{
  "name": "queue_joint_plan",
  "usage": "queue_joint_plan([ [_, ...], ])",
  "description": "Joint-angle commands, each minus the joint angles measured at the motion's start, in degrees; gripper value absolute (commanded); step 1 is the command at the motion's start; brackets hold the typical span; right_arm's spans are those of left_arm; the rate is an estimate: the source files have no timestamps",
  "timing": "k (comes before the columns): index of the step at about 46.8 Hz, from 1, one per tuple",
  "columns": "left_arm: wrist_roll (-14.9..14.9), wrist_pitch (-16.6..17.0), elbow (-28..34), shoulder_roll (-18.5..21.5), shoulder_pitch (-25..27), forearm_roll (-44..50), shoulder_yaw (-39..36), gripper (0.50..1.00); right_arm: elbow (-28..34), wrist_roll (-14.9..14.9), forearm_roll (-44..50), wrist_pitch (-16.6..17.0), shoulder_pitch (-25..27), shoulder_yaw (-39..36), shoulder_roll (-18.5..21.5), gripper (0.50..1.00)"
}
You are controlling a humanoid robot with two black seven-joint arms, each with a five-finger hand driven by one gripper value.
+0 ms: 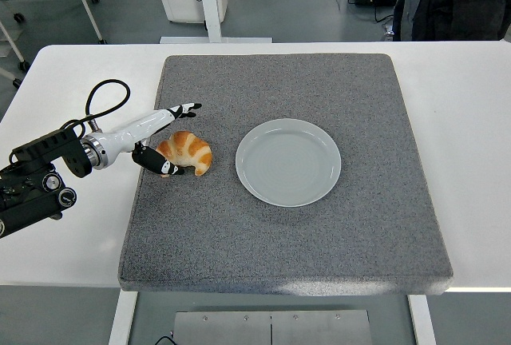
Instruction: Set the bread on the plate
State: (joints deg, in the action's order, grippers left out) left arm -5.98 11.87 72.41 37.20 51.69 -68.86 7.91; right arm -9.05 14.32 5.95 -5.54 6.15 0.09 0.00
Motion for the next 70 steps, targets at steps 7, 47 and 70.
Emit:
queue_joint_plan([
  [7,0.0,0.3,-0.1,0.0,0.2,0.0,0.1,0.571,0.0,0.0,-0.1,0.0,0.0,0.0,0.0,1.0],
  [47,-1.1,-7.8,0.8,5.8,17.1,4.5,0.9,0.5,0.0,0.0,-0.1,0.0,0.0,0.0,0.0,1.0],
  [70,-1.0,-13.1,0.8,1.7,26.8,4.5,0.2,0.5,0.0,0.0,-0.1,0.0,0.0,0.0,0.0,1.0],
])
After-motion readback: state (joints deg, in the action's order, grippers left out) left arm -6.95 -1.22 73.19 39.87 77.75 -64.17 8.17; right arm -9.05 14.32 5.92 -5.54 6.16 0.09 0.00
